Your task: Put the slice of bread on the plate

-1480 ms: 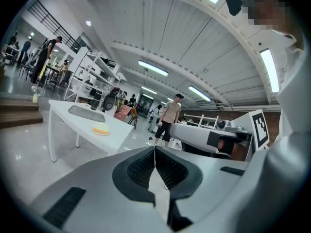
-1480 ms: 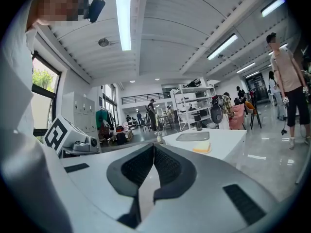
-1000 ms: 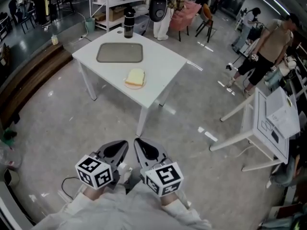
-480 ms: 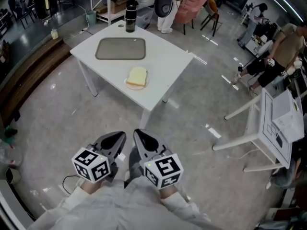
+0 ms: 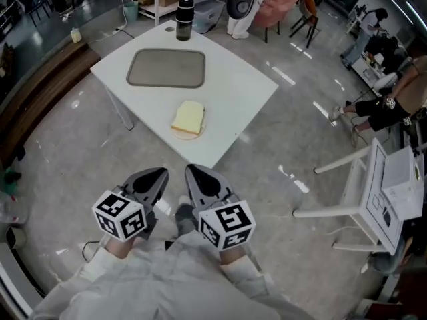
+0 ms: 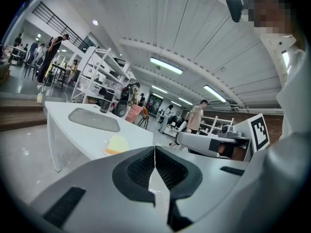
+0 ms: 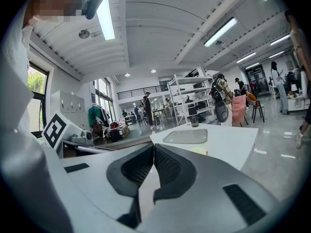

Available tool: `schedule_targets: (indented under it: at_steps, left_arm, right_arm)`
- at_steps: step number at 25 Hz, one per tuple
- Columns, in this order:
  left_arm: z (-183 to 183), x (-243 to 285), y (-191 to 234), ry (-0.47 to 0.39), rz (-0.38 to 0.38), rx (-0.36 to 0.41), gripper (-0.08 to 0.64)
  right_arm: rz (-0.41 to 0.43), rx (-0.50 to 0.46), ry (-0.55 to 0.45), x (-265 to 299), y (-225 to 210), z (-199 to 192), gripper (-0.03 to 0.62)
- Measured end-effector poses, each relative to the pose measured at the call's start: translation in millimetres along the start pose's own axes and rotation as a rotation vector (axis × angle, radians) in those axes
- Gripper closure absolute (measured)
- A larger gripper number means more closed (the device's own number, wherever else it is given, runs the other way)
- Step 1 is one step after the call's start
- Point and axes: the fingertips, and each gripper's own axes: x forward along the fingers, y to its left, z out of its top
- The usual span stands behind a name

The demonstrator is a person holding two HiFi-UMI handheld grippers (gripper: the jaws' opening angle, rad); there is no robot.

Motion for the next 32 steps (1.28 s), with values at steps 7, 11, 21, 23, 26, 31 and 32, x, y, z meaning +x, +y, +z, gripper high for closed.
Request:
schedule_targets:
  at_steps: [7, 11, 21, 23, 26, 31, 32]
  left_arm:
    - [35.3, 49.3, 33.2, -0.013, 0.044, -0.013, 0.551]
    - [43.0, 77.6, 44.4, -0.008, 0.043, -0.026, 0.551]
    - [52.2, 110.0, 72.5, -0.007, 0.089, -0.046, 0.551]
    - [52.9, 112.2, 77.0, -0.007, 0.097, -0.051, 0.551]
    - [49.3, 109.9, 87.2, 0.002, 0.116, -0.065, 0.551]
    - [48.4, 109.6, 101.7, 0.015, 0.122, -0.110, 0.551]
    - [49.1, 110.4, 102.6, 0.015, 0.115, -0.125, 0.551]
  right_arm:
    - [0.030, 0.005, 0.021, 45.7, -50.6, 21.4, 0.578]
    - [0.049, -0.002, 0.044, 63.7, -76.9, 27.4, 0.578]
    - [0.050, 0.021, 0.080, 90.8, -121.3, 20.6, 0.578]
    - [0.040, 0.029, 0.083, 94.5, -127.5, 18.5, 0.578]
    - [0.027, 0.054, 0.099, 98.9, -131.3, 10.9, 0.578]
    - [0.009, 0.074, 0.122, 108.5, -136.2, 3.8, 0.578]
    - [0.005, 0.077, 0.128, 109.8, -137.2, 2.9, 0.578]
